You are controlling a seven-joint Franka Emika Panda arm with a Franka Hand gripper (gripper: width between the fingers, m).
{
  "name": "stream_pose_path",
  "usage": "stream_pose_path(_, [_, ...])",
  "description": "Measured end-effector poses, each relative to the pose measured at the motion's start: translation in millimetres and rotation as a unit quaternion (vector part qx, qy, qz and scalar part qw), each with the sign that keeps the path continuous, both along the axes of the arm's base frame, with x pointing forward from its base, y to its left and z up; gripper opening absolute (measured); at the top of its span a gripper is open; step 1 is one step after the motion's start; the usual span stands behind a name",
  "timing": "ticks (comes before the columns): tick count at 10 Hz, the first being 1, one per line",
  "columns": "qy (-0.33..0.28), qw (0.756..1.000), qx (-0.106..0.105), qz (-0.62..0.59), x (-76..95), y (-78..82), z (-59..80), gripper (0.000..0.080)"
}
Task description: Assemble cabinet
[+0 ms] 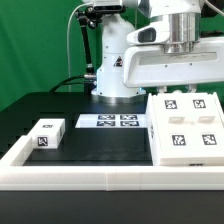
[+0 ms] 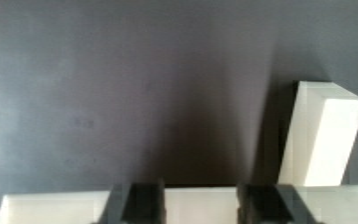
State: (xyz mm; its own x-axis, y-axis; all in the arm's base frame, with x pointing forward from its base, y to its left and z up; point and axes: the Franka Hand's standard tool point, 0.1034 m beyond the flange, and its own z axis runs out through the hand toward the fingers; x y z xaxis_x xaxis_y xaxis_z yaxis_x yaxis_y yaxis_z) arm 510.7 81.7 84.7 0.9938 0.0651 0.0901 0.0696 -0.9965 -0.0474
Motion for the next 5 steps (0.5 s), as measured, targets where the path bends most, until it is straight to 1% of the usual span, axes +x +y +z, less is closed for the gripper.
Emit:
stream_pose_path(2, [0.002,1.0,-0.001,0.002,-1.0,-0.4,-2.9,0.0197])
stream_pose_path(5, [0.006,1.0,0.003,0.002,3.2,1.5,15.3,0.0188])
